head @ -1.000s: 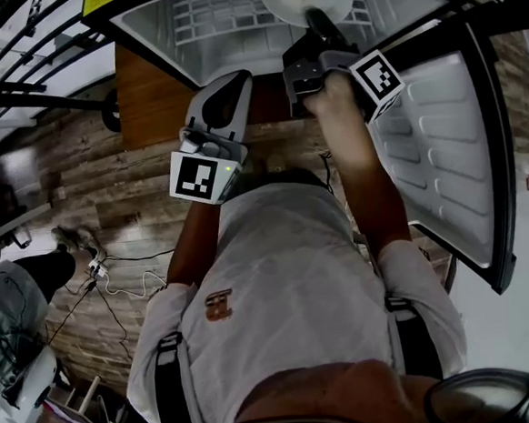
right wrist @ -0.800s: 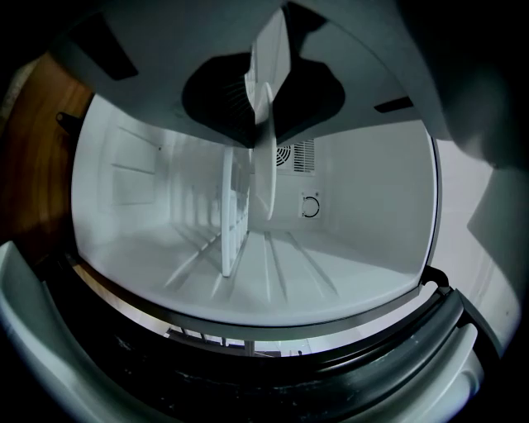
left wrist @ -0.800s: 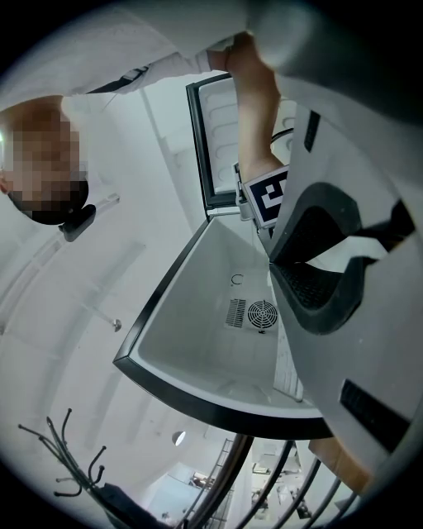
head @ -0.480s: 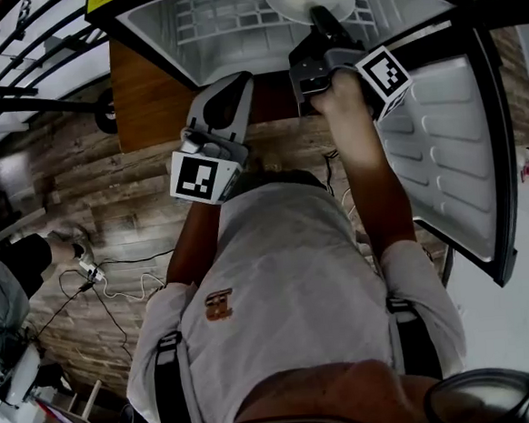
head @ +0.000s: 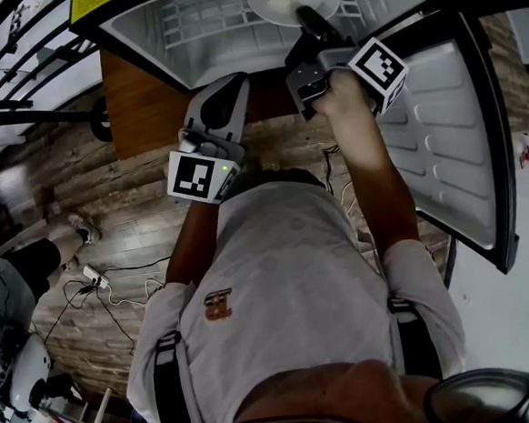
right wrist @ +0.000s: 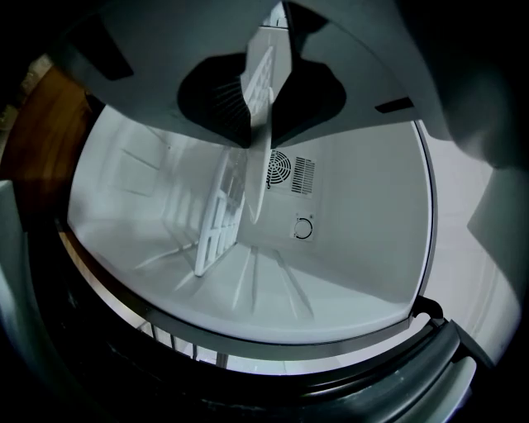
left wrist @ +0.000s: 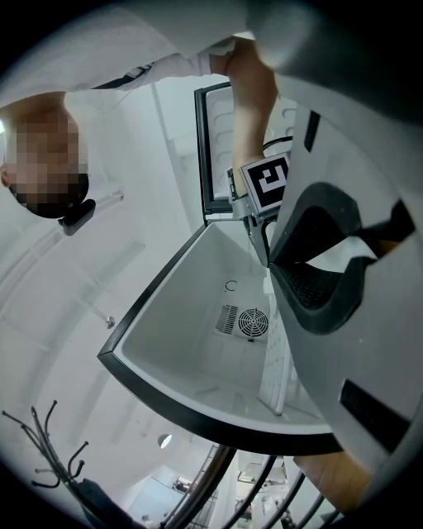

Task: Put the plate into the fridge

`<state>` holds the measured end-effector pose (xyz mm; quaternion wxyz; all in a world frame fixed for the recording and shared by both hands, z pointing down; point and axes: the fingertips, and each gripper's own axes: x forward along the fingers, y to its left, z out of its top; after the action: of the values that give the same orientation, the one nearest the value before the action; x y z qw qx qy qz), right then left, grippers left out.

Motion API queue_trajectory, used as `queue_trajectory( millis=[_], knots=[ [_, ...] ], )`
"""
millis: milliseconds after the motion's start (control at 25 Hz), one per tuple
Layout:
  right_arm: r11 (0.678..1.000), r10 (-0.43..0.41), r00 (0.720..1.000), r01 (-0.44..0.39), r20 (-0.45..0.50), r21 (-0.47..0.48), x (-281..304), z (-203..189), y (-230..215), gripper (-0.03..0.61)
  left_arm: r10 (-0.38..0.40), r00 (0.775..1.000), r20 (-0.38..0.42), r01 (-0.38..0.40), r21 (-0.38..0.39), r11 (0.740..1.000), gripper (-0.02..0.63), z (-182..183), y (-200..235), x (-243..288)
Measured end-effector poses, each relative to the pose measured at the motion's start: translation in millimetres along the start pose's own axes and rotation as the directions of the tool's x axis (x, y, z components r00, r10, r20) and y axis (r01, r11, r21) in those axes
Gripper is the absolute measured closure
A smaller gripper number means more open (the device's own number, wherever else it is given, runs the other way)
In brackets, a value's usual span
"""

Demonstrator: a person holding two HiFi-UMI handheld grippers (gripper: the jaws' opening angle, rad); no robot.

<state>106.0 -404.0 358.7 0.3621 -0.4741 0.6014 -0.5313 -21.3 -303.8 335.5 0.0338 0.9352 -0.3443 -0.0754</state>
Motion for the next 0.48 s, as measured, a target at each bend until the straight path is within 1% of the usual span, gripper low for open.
queue_trajectory(
  millis=[120,280,480],
  knots=[
    [1.0,-0.012,1.0,0.011,-0.018,-0.021,-4.6,-2.0,-2.8,0.522,-0.014,1.0,-0.002,0.014,-0.007,1.0,0.595,-2.1,-5.2,2.1],
    [1.0,-0.006,0.999,0.006,-0.034,-0.007,-8.2,-7.6,-6.1,0.479,-0.031,1.0,-0.004,0.031,-0.01,0.999,0.595,-2.9,-11.0,3.6],
    [1.0,-0.002,0.999,0.001,-0.034,-0.018,-10.3,-11.9,-8.4,0.476,-0.038,0.999,0.0,0.038,-0.01,0.999,0.595,-0.9,-11.2,3.0]
  ],
)
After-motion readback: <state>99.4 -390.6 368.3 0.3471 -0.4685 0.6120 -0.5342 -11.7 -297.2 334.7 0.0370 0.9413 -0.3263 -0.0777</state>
